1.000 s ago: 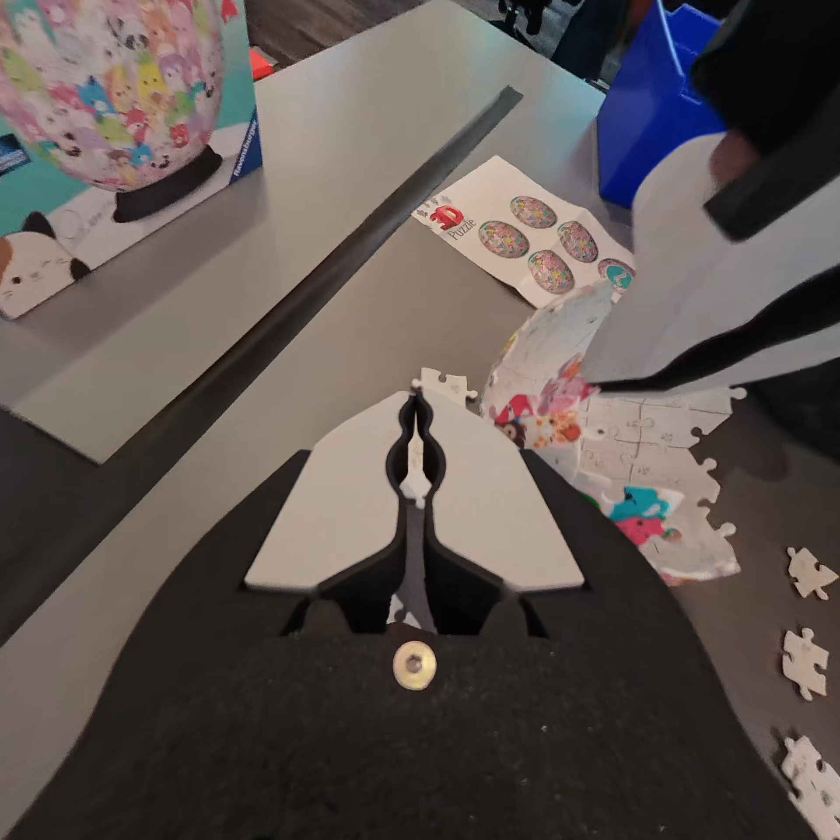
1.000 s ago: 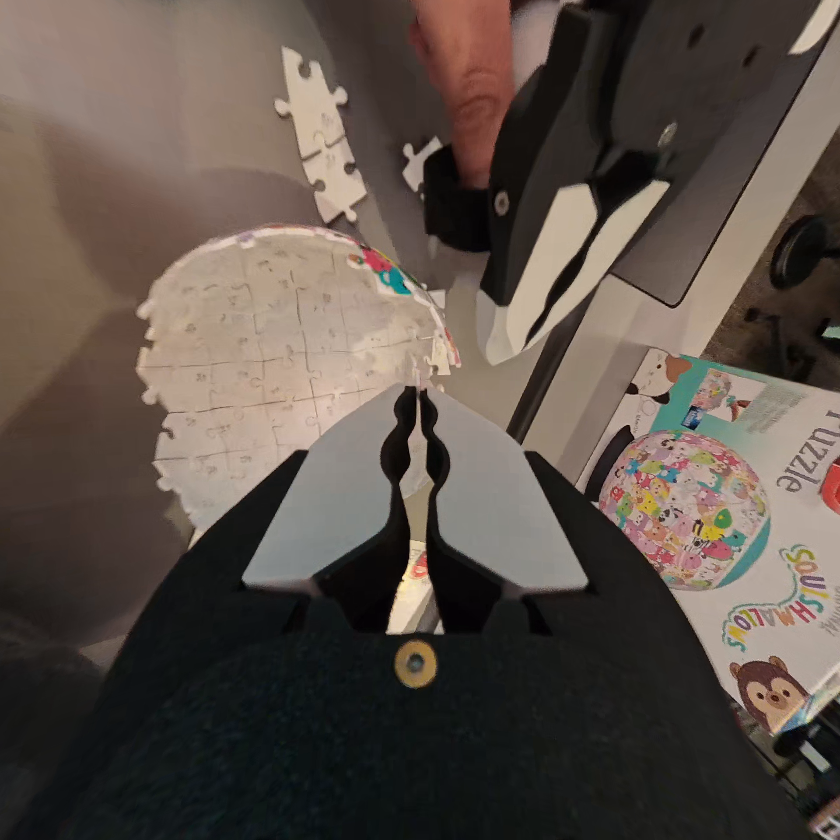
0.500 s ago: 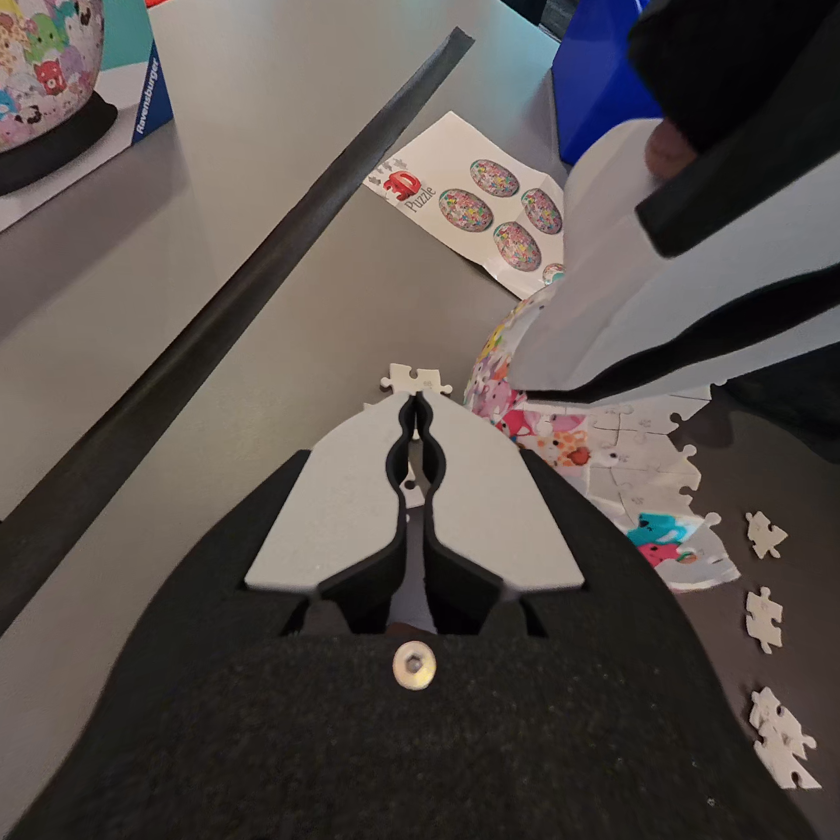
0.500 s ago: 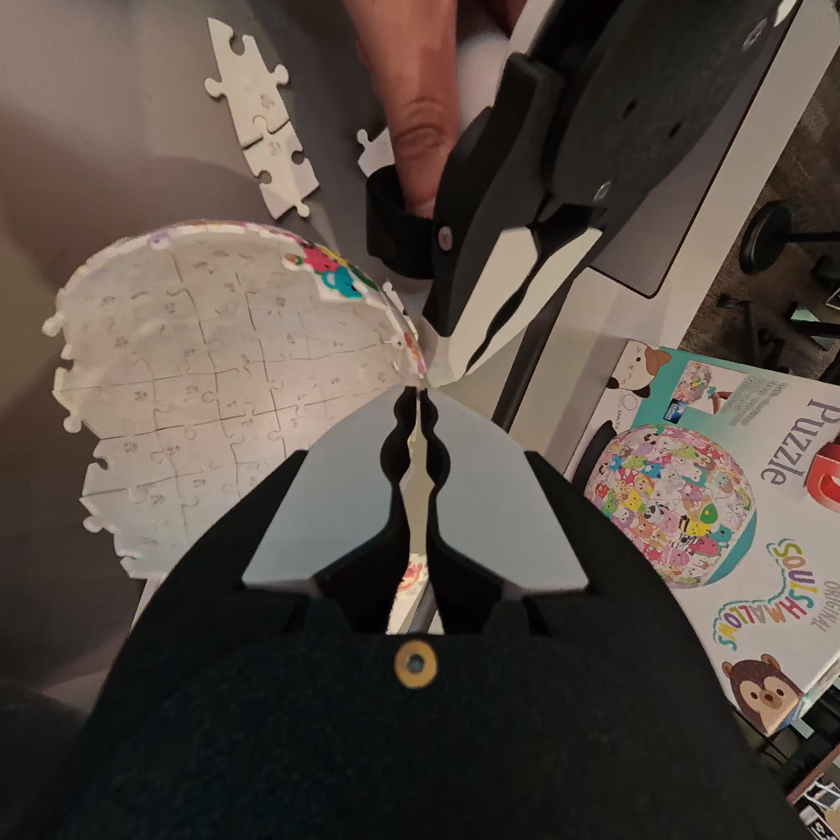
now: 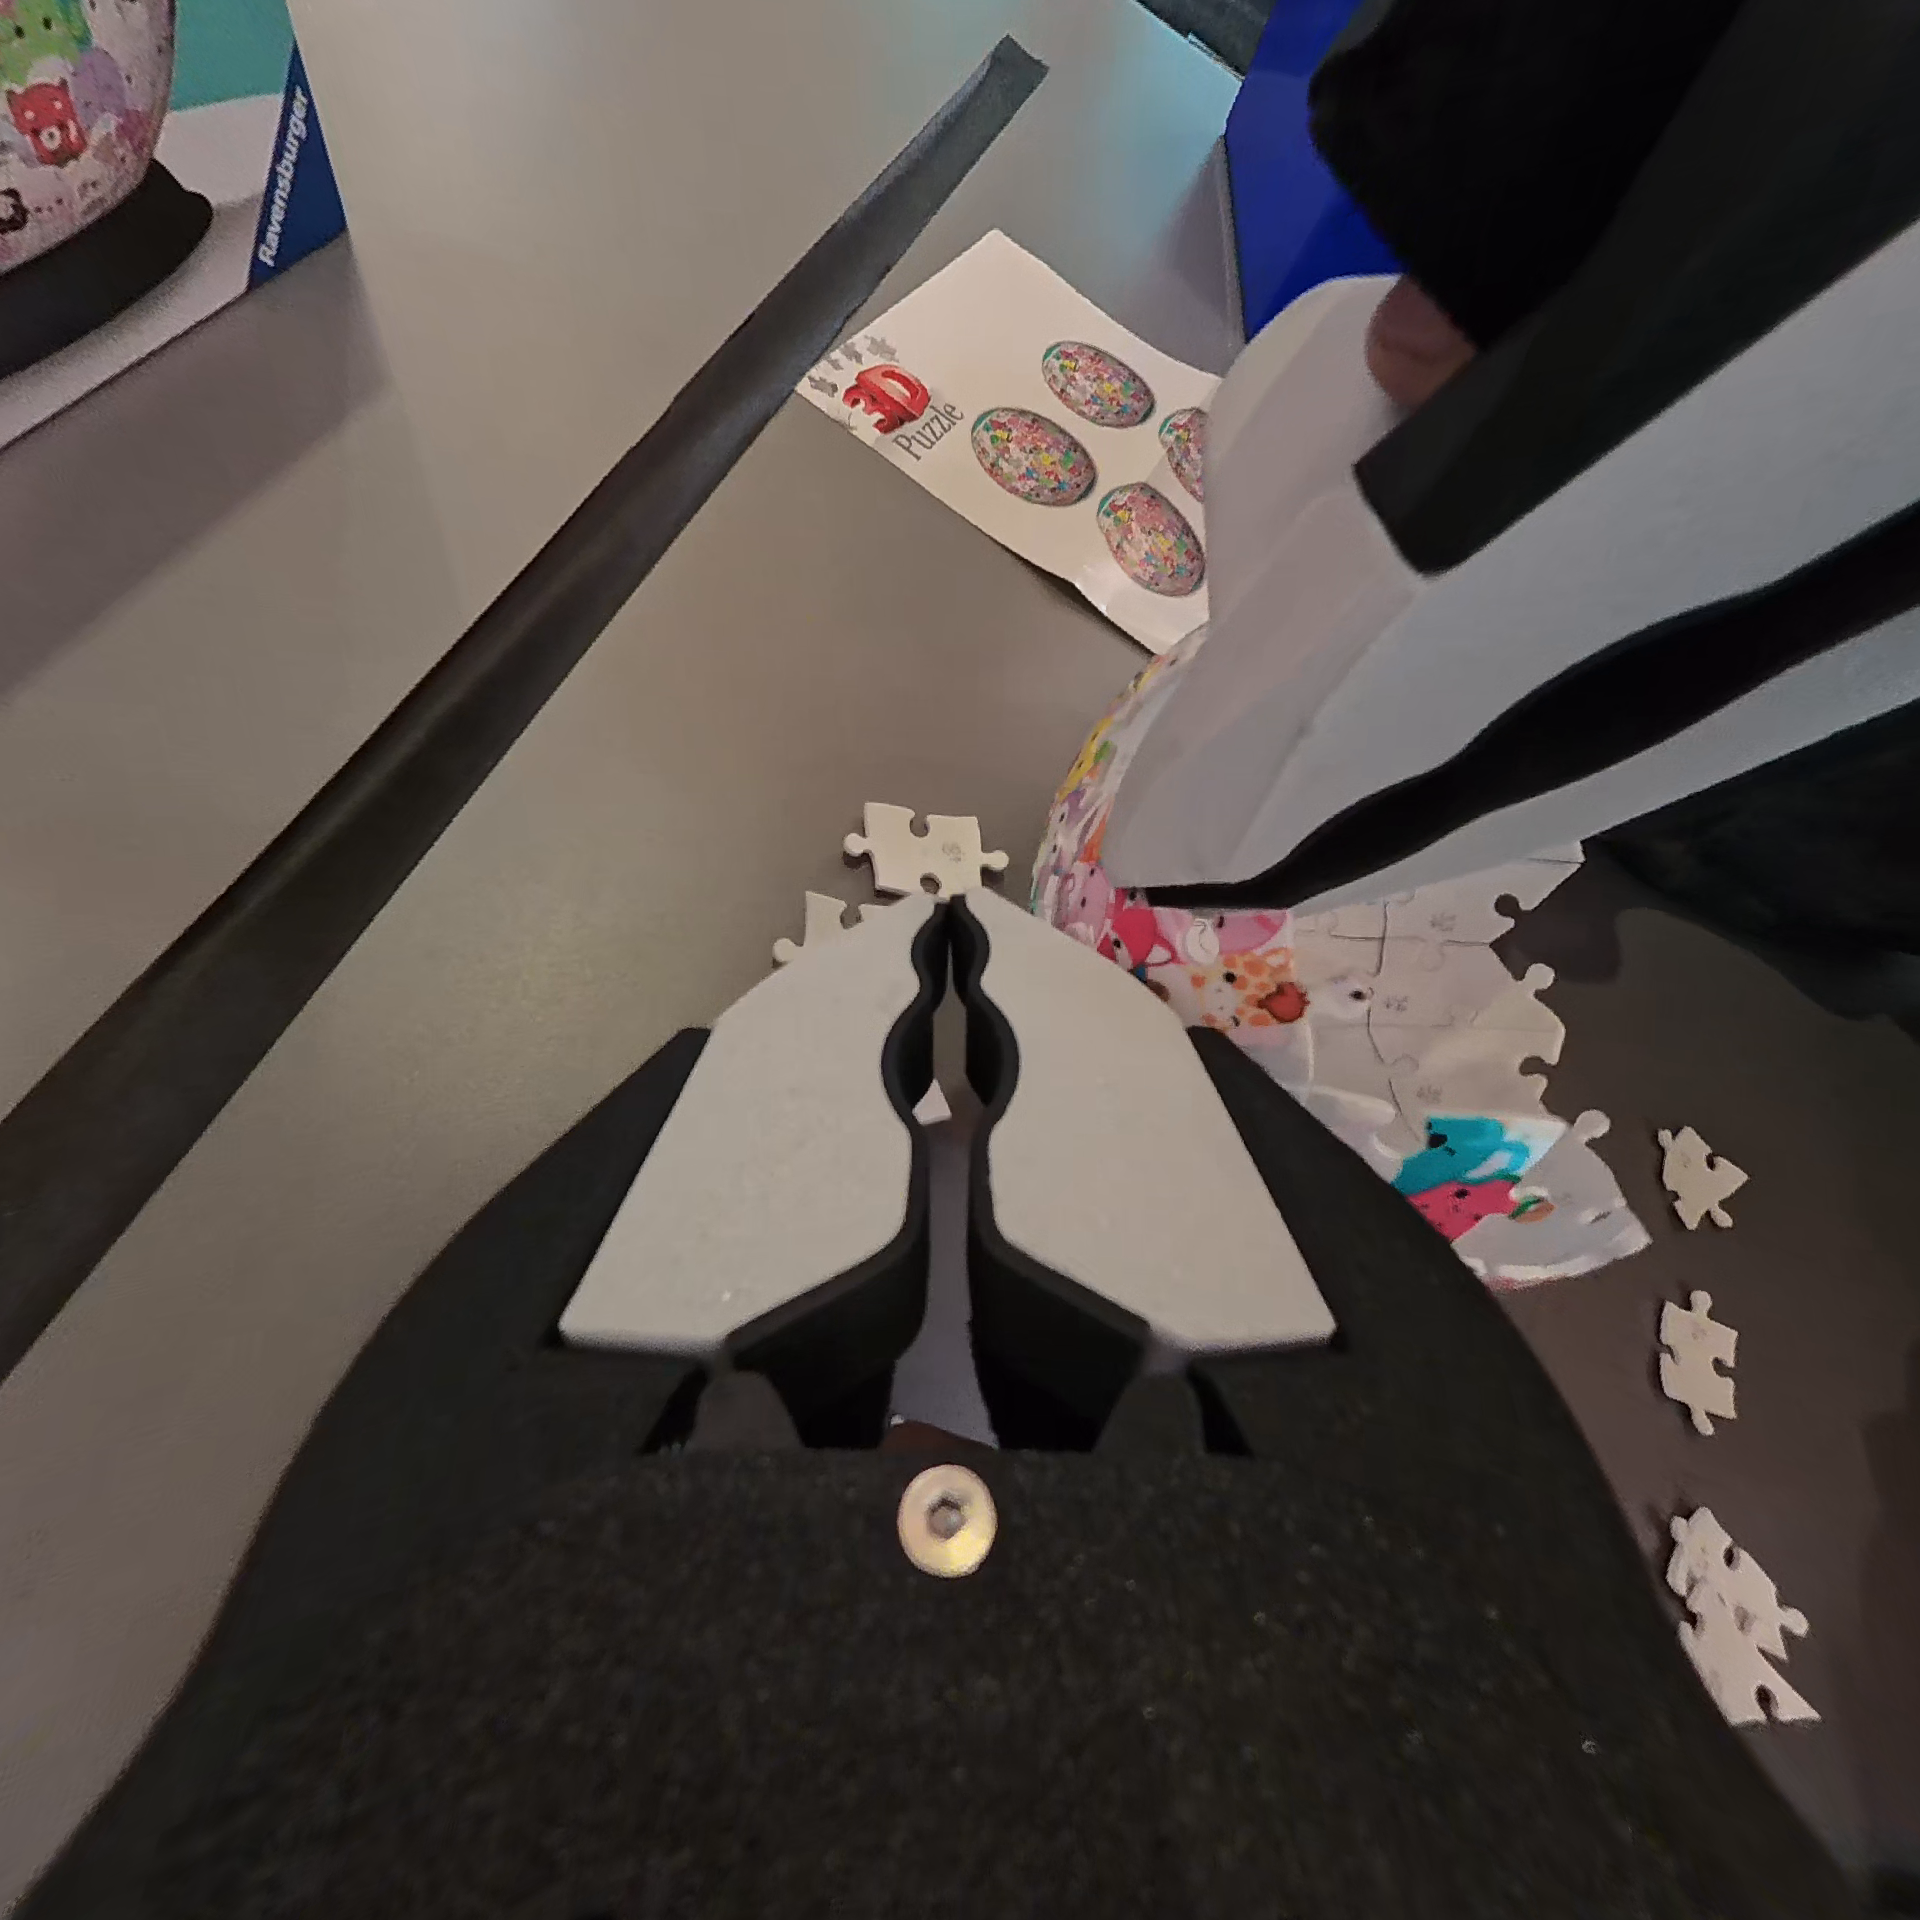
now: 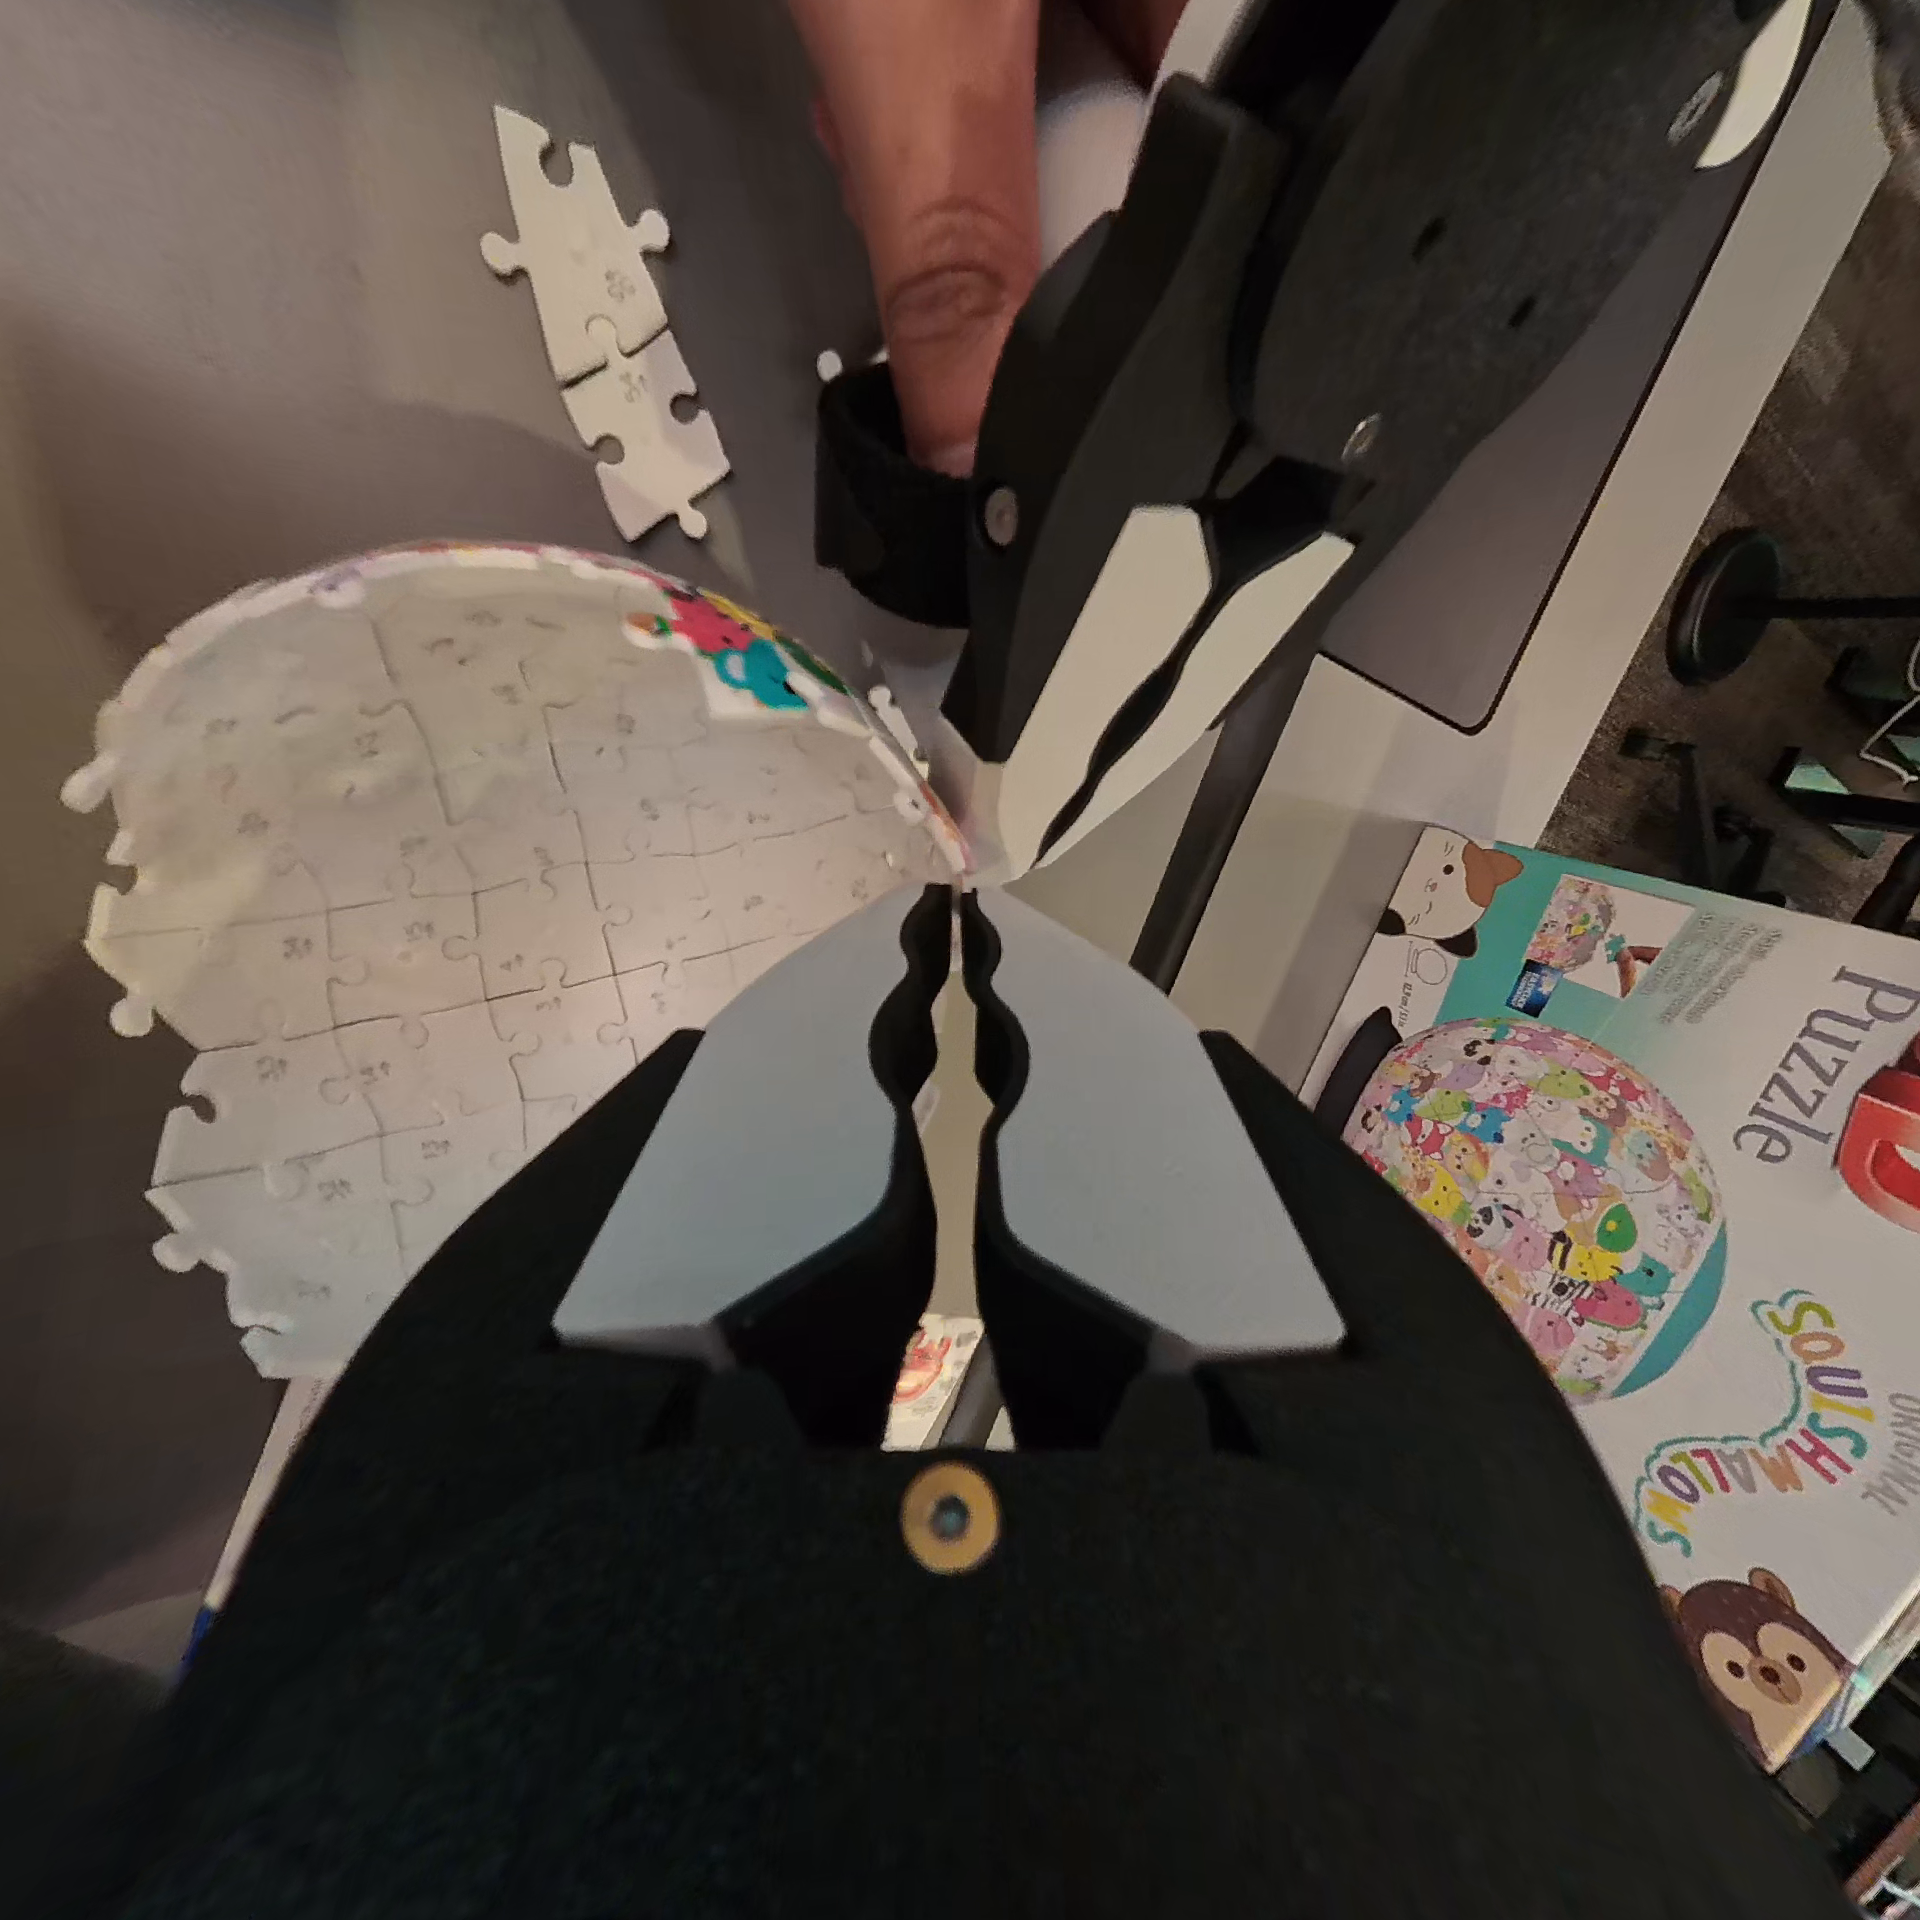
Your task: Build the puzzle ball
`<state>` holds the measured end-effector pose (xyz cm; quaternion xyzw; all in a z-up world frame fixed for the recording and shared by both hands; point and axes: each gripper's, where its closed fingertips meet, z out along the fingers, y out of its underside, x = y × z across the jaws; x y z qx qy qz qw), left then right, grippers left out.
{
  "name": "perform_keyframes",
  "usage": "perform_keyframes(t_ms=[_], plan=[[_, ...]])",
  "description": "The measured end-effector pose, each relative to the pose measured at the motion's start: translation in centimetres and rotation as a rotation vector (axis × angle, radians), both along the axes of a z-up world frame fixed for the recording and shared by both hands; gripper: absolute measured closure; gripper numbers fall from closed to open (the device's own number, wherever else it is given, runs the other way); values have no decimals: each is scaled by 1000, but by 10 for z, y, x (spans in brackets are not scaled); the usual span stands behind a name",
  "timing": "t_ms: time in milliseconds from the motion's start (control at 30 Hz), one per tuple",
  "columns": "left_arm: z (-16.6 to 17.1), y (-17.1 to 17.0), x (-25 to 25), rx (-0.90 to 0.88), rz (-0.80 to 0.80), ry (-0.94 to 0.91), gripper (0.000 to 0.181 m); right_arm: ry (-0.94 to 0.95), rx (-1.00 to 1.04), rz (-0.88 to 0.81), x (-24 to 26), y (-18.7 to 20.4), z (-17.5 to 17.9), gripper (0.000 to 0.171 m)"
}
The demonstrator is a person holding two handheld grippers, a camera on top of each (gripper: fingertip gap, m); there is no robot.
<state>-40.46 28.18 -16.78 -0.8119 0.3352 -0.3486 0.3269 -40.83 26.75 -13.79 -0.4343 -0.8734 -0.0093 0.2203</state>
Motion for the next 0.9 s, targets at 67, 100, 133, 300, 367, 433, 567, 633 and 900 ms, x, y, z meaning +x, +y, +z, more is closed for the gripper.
perform_keyframes(t_ms=[67,100,133,300,367,433,567,633,900], plan=[[-1,-1,0,-12,-7,-9,181,4,-4,9,0,0,-1,169],[-2,-1,0,-17,-11,-9,181,7,-5,17,0,1,-1,169],[-4,-2,0,-19,-14,-6,181,11,-7,26,0,0,0,169],[-1,-1,0,6,-16,-4,181,19,-16,34,0,1,0,169],[3,0,0,14,-14,-30,181,21,-13,39,0,2,0,169],[7,0,1,19,-20,-61,181,24,-11,52,0,1,0,169],[13,-1,1,37,-35,-99,181,32,-5,86,0,1,0,169],[15,-1,2,40,-40,-114,181,38,1,108,0,1,0,169],[16,-3,2,34,-47,-132,181,55,14,169,0,0,-1,169]])
